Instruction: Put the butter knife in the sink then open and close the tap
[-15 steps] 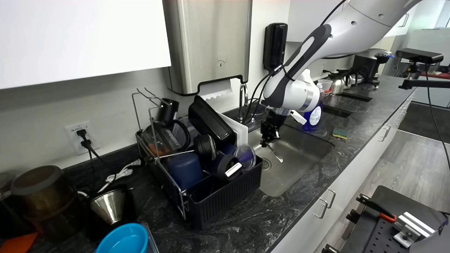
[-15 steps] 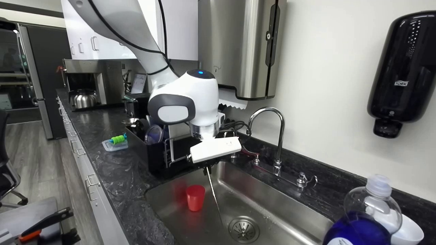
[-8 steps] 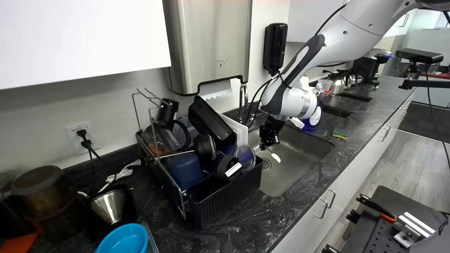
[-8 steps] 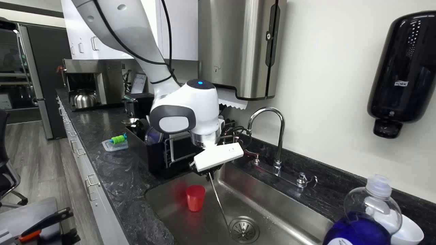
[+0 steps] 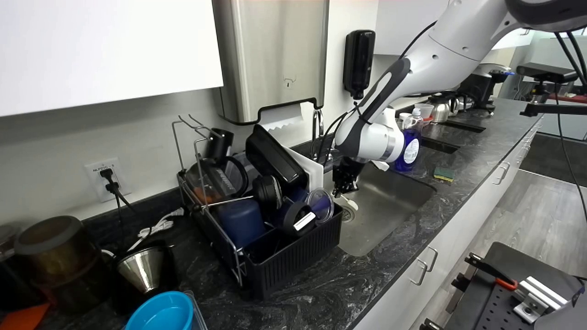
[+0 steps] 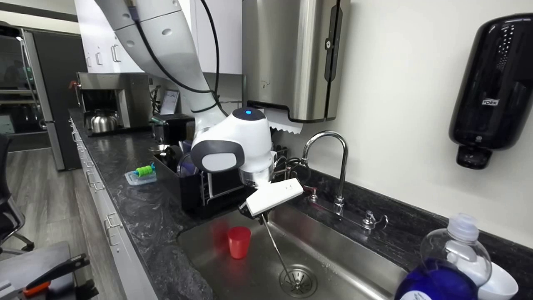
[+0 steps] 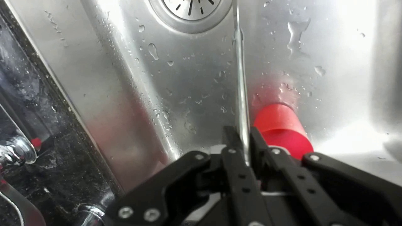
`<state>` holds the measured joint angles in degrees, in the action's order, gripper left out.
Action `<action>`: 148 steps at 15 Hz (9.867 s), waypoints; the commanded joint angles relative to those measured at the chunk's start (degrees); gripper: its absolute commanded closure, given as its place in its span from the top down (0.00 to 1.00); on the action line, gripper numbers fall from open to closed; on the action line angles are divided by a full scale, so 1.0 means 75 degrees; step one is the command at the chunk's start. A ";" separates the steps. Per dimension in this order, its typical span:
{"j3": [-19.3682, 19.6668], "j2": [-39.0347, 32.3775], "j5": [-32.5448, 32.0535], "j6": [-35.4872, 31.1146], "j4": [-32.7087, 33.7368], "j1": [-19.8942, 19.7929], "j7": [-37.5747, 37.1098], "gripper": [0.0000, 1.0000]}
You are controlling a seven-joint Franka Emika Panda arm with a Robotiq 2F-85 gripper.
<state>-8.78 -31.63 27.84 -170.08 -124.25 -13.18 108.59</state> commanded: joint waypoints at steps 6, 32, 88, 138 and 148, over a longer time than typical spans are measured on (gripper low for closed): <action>-0.0033 -0.0863 -0.0174 -0.0719 0.0581 -0.0041 0.0649 0.03; -0.0111 -0.1321 -0.0319 -0.1410 0.0985 -0.0130 0.0792 1.00; 0.1530 0.3390 -0.4244 0.1100 -0.2086 0.0172 -0.8749 1.00; -0.1041 -0.0838 -0.3053 -0.0415 0.2413 -0.3135 -0.3773 1.00; -0.0930 -0.1260 -0.3382 -0.0268 0.2960 -0.2948 -0.4195 1.00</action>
<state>-15.51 -41.07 3.54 -172.06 -101.99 -35.03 78.06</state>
